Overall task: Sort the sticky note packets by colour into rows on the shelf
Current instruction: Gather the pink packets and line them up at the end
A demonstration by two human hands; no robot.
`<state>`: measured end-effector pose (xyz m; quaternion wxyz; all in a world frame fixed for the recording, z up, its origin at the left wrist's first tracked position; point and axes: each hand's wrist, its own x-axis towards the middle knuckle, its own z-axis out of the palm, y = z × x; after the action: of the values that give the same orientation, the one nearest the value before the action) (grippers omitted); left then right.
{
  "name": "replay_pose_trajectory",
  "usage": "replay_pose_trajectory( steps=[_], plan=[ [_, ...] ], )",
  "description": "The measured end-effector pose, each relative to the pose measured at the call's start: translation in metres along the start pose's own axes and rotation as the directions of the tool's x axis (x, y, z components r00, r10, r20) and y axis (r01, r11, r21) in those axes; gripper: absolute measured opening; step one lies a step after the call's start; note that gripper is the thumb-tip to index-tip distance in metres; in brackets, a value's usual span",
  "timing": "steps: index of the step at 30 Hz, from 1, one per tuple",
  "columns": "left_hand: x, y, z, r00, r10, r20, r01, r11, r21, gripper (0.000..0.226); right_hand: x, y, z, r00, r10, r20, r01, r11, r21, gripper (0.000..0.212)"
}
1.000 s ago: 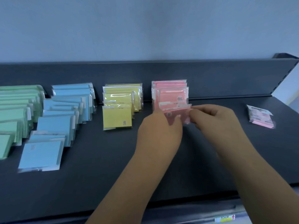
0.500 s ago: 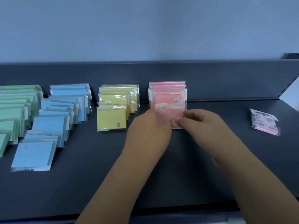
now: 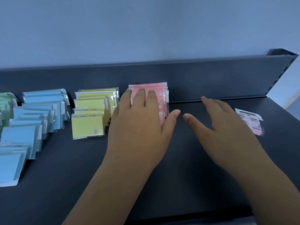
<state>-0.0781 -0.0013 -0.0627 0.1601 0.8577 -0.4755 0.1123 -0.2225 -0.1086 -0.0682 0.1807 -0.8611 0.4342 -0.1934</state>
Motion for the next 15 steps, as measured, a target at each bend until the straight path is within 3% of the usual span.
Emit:
replay_pose_trajectory(
  steps=[6, 10, 15],
  plan=[
    [0.031, 0.057, 0.016, 0.967, 0.251, 0.036, -0.253, 0.961, 0.110, 0.082, 0.008, 0.074, -0.031, 0.987, 0.080, -0.137, -0.108, 0.971, -0.212, 0.074],
    [0.054, 0.100, 0.030, 0.944, 0.311, 0.106, -0.322, 0.940, 0.111, 0.079, 0.017, 0.119, -0.053, 0.985, 0.122, -0.121, -0.151, 0.950, -0.272, 0.067],
    [0.071, 0.163, 0.063, 0.898, 0.337, 0.284, -0.341, 0.939, -0.039, 0.069, 0.025, 0.164, -0.078, 0.972, 0.232, -0.042, -0.234, 0.926, -0.298, 0.063]
  ],
)
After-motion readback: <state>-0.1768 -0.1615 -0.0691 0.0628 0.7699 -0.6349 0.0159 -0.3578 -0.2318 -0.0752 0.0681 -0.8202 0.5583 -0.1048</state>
